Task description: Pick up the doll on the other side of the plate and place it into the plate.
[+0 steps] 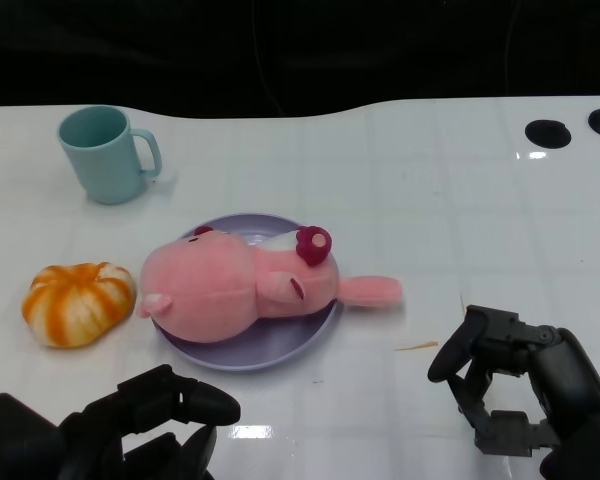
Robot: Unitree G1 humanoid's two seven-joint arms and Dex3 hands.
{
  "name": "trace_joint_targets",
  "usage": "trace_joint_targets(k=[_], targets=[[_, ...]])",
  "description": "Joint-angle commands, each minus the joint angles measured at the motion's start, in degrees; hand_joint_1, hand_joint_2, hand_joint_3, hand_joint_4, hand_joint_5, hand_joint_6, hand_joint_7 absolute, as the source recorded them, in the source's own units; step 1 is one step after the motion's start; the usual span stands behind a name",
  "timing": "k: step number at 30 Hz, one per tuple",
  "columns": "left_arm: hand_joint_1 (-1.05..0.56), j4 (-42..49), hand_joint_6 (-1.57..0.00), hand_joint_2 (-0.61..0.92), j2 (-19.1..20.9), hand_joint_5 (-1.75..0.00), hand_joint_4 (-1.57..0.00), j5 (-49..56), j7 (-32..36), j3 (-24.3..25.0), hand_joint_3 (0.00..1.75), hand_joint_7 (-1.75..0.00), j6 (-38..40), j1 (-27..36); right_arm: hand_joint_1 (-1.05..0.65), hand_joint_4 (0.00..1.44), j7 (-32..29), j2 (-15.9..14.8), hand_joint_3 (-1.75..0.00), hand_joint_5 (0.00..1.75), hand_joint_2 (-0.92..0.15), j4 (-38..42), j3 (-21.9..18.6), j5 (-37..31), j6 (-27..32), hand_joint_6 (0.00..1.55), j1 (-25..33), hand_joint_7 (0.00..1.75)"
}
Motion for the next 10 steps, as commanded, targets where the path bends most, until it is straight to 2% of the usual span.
trace_joint_targets(k=[1, 10], targets=[[-0.22, -0.7, -0.53, 0.80, 0.2, -1.74, -0.55, -0.5, 0.3, 0.9, 0.72, -1.31, 1.0, -0.2, -0.01, 0.81, 0.3, -1.2, -1.17, 1.52, -0.44, -0.1, 0.0, -0.5, 0.6, 0.80, -0.4, 1.23], [-0.23, -1.1, -0.53, 0.80, -0.4, -1.74, -0.56, -0.8, 0.7, 1.1, 0.71, -1.30, 2.6, -1.1, -0.01, 0.82, 0.0, -1.6, -1.18, 1.51, -0.42, -0.7, 0.2, -1.3, 1.2, 0.81, -0.6, 1.23]])
